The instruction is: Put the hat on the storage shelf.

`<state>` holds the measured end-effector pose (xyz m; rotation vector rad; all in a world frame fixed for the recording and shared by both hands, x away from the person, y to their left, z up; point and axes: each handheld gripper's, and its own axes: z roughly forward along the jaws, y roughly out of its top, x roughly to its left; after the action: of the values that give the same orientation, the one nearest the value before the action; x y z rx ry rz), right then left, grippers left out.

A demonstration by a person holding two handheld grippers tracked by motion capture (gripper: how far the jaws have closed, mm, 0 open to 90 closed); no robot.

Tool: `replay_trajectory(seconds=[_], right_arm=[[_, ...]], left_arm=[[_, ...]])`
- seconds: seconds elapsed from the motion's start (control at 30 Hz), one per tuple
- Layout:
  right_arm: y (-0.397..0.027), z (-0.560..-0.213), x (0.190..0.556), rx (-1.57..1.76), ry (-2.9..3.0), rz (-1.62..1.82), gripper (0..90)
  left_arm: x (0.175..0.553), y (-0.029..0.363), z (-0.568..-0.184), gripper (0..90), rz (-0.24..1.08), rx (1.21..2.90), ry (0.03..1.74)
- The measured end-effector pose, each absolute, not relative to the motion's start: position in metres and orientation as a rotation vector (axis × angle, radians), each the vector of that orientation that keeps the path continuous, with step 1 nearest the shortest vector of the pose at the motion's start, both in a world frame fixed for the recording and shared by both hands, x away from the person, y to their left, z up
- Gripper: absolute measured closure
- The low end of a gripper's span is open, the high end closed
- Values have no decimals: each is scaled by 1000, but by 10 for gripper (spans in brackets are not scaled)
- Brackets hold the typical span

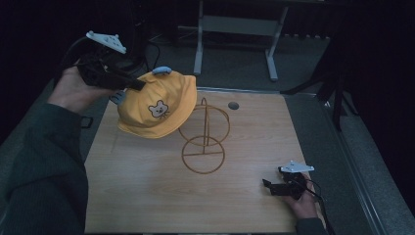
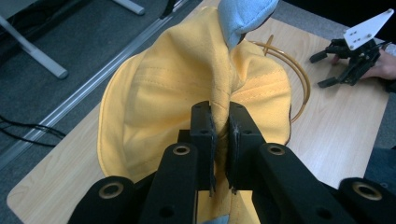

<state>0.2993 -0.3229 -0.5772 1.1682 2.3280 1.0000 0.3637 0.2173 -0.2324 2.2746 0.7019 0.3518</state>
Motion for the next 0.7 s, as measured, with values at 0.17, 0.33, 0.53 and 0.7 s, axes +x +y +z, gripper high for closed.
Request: replay_trajectory(seconds=[0.17, 0.33, 0.53, 0.7], right_arm=[[-323, -577, 299, 1168, 2328, 1000, 137], [-323, -577, 299, 1168, 2328, 1001, 137], [-323, -577, 299, 1168, 2328, 1001, 137], [-323, -577, 299, 1168, 2328, 1000, 137]], left_arm=[[365, 214, -232, 828, 339, 2271, 691], [366, 212, -232, 827, 329, 2267, 683], [369, 207, -233, 827, 316, 2270, 669], [371, 201, -233, 827, 309, 2273, 656]])
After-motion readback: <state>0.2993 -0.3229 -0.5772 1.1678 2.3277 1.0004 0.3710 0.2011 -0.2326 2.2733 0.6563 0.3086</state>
